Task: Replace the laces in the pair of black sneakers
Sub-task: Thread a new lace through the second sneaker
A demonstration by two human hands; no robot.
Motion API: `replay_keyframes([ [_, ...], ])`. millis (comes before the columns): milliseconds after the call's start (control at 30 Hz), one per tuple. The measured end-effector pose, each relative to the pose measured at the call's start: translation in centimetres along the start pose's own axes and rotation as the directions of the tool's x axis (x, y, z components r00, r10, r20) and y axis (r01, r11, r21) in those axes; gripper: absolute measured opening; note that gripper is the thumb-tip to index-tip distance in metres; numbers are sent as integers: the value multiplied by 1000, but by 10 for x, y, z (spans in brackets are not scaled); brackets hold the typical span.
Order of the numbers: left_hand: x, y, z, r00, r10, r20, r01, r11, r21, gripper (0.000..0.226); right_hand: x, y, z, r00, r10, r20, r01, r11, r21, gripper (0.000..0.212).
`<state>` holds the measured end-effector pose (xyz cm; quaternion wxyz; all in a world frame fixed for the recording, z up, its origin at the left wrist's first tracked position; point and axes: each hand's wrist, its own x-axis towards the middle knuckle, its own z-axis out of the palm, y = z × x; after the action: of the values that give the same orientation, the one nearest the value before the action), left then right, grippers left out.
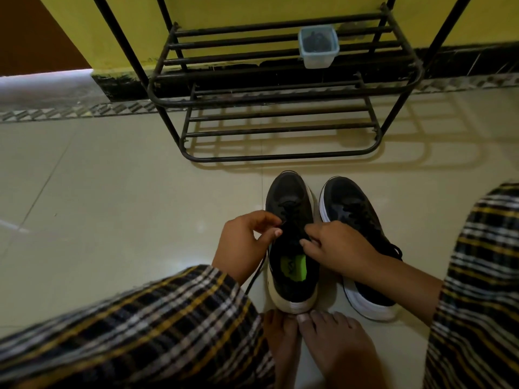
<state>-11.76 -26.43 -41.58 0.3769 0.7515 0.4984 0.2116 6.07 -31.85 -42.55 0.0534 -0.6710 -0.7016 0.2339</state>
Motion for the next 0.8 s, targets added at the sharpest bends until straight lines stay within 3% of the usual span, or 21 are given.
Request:
replay_keyframes([
  [233,1,5,-1,1000,-20,7,20,998,56,4,-10,-6,3,987,-128,-95,138,985,101,35],
  [433,3,7,-4,999,-9,32,3,987,163,6,-10,-3,5,981,-141,-130,162,972,172,35],
  [667,0,7,-3,999,13,32,-17,990,141,5,-9,-6,5,980,-172,-97,183,976,118,41],
  [800,1,4,-3,999,13,51,-21,989,148,5,-9,-4,7,979,-174,-107,188,971,146,32],
])
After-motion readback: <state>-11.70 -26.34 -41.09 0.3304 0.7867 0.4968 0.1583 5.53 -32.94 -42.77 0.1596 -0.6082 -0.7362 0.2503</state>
